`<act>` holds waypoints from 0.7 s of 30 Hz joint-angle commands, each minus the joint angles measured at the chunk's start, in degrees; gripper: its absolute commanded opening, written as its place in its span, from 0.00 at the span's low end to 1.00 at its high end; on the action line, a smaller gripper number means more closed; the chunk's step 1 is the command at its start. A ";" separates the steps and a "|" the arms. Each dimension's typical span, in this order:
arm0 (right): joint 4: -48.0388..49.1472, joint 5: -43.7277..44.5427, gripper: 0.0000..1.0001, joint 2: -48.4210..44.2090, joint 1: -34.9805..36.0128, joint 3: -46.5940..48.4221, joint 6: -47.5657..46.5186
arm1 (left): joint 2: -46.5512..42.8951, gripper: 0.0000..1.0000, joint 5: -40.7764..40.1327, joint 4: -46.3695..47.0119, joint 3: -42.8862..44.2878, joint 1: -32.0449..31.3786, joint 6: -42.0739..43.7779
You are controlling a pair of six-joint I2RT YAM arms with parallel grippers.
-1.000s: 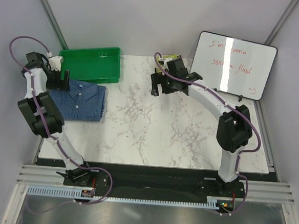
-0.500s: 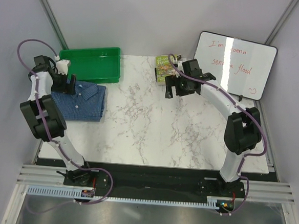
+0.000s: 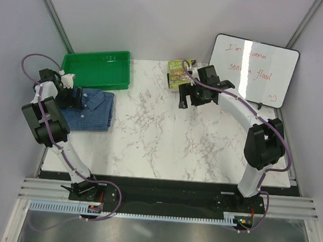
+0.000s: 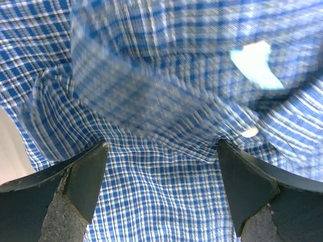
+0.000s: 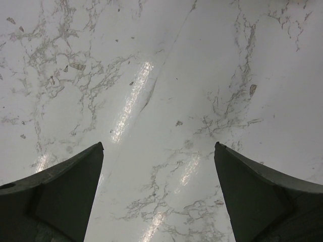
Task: Fold and stack the long sleeve shirts
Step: Neatly place the folded shirt to the corner
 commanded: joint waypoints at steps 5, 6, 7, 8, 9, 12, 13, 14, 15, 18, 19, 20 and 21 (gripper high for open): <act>0.16 -2.93 0.98 -5.39 -2.43 0.37 -2.57 | -15.82 0.99 7.63 -5.29 7.19 -5.71 0.34; 0.24 -3.10 0.98 -5.91 -3.04 0.37 -2.75 | -18.27 0.99 7.28 -5.74 7.46 -8.86 0.08; 0.24 -3.37 0.98 -6.87 -4.35 0.63 -3.10 | -19.52 0.99 6.41 -6.00 7.73 -10.72 -0.45; 0.33 -3.54 0.98 -7.32 -5.15 0.89 -4.15 | -20.48 0.99 5.79 -6.35 8.08 -12.65 -1.24; 0.33 -3.63 0.98 -7.84 -6.03 0.98 -4.50 | -21.28 1.00 4.83 -6.88 8.08 -16.67 -1.59; 0.51 -2.76 0.98 -9.08 -9.37 1.60 -6.52 | -23.66 1.00 1.58 -7.06 7.90 -25.83 -4.84; 0.42 -2.06 0.98 -9.69 -11.20 1.25 -6.79 | -24.27 0.99 0.78 -6.97 7.56 -27.77 -5.89; 0.51 -2.05 0.98 -10.04 -12.27 0.90 -7.05 | -24.53 0.99 0.43 -6.97 6.42 -32.75 -7.90; 0.51 -1.97 0.98 -10.57 -13.76 0.29 -8.10 | -24.80 0.99 0.34 -6.88 5.45 -34.62 -8.88; 1.03 -1.09 0.98 -13.64 -15.17 -7.15 -10.65 | -26.82 1.00 1.65 -5.22 -0.69 -41.04 -12.22; 1.64 -0.91 0.98 -15.83 -15.26 -9.54 -11.53 | -27.43 1.00 1.48 -3.21 -4.89 -42.45 -12.84; 2.08 -0.47 0.98 -16.98 -15.18 -12.00 -11.89 | -28.22 0.99 0.87 -2.15 -6.76 -45.25 -14.67; 2.44 -0.64 0.98 -18.21 -15.26 -16.81 -12.06 | -28.40 0.99 0.17 -1.53 -8.43 -46.41 -15.48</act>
